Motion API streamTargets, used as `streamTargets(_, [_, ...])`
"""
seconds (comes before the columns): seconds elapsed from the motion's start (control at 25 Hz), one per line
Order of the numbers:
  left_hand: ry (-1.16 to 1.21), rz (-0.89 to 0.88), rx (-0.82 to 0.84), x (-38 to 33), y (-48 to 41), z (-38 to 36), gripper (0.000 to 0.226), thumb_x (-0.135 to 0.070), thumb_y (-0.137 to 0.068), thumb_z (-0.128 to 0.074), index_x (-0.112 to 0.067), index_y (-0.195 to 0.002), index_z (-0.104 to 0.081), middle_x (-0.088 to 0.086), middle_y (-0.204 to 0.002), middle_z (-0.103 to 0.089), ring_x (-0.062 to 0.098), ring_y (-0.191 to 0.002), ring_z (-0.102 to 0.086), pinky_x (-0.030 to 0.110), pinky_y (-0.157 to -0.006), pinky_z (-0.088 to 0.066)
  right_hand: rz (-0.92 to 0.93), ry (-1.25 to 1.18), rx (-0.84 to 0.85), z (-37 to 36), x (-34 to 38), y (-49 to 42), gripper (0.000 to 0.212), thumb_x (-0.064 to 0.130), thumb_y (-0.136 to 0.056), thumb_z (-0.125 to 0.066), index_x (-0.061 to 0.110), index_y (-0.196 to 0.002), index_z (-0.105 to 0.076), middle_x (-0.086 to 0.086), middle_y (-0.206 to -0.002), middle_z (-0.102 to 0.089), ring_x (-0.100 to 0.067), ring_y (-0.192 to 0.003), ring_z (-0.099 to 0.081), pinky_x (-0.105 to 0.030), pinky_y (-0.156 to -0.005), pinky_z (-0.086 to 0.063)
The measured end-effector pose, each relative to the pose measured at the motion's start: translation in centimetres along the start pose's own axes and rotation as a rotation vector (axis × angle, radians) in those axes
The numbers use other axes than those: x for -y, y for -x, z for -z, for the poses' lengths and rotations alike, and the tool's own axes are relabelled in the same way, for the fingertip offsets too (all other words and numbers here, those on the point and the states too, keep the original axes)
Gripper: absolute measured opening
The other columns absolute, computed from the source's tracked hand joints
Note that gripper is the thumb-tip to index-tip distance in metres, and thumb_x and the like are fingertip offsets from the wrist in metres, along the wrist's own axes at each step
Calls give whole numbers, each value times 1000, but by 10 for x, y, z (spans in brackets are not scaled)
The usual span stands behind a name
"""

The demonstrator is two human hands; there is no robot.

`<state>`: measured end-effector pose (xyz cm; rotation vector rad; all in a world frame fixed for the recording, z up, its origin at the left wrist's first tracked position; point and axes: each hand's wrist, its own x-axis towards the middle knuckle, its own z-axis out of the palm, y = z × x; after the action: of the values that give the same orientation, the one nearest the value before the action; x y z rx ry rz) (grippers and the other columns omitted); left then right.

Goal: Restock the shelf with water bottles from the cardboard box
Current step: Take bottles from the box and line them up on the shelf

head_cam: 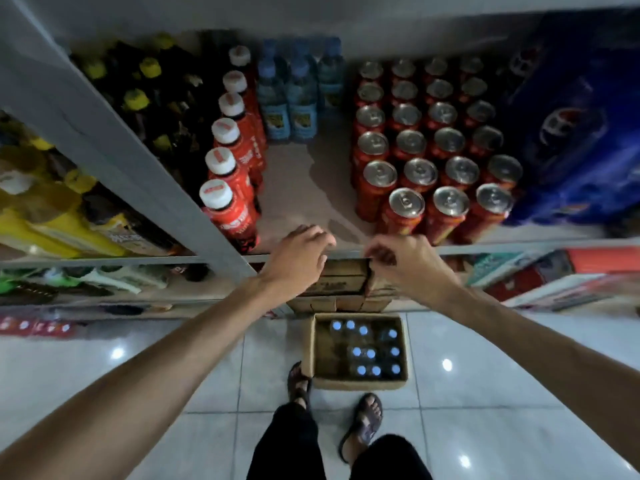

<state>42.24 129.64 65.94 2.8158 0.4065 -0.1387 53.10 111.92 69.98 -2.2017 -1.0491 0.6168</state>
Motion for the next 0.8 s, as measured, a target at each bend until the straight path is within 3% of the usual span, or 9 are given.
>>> streamTargets(0.08, [82, -67, 48, -4, 16, -14, 20, -18, -90, -57, -23, -109, -61, -5, -107, -62, 15, -99, -58, 32, -81, -50, -129, -2, 78, -20, -33, 24, 15, 8, -82, -67, 18, -93, -71, 11, -80, -64, 12, -71, -58, -3, -66, -39])
streamTargets(0.24, [145, 11, 644, 6, 22, -78, 20, -28, -89, -64, -22, -107, -64, -6, -99, -64, 11, -90, -60, 24, -72, -44, -456, -51, 103, -85, -112, 62, 19, 12, -83, -64, 13, -101, -70, -4, -91, -69, -20, -89, -64, -29, -78, -48])
streamTargets(0.32, [143, 43, 838, 19, 17, -122, 23, -28, -89, -65, -18, -109, -64, -4, -102, -65, 11, -94, -60, 21, -74, -39, -630, -86, 99, -133, -148, 79, 21, 28, -81, -60, 14, -93, -69, -8, -86, -67, -29, -88, -66, -36, -76, -51])
streamTargets(0.4, [125, 99, 905, 37, 6, -173, 28, -27, -87, -67, -14, -112, -63, 3, -109, -66, 19, -103, -62, 23, -76, -40, -755, -144, 77, -188, -181, 87, 29, 35, -75, -54, 12, -87, -66, -14, -85, -69, -34, -86, -67, -39, -71, -53])
streamTargets(0.56, [3, 201, 1080, 71, -12, -294, 58, -29, -86, -67, -6, -134, -43, 22, -121, -61, 34, -111, -59, 36, -88, -47, -883, -229, 83, -302, -243, 87, 11, 15, -79, -62, 13, -90, -65, -11, -89, -66, -31, -91, -64, -29, -68, -44])
streamTargets(0.68, [-19, 303, 1032, 95, -17, -394, 80, -30, -87, -66, -6, -148, -20, 24, -137, -49, 35, -124, -51, 36, -95, -43, -865, -238, 101, -395, -301, 70, 22, 21, -81, -63, 17, -102, -65, -9, -103, -67, -29, -99, -63, -31, -80, -49])
streamTargets(0.8, [-52, 338, 946, 115, -26, -486, 93, -34, -91, -62, -7, -153, 2, 22, -153, -29, 34, -138, -35, 34, -105, -32, -794, -185, 68, -472, -362, 44, 30, 25, -84, -60, 19, -114, -62, -7, -108, -65, -27, -99, -63, -33, -80, -51])
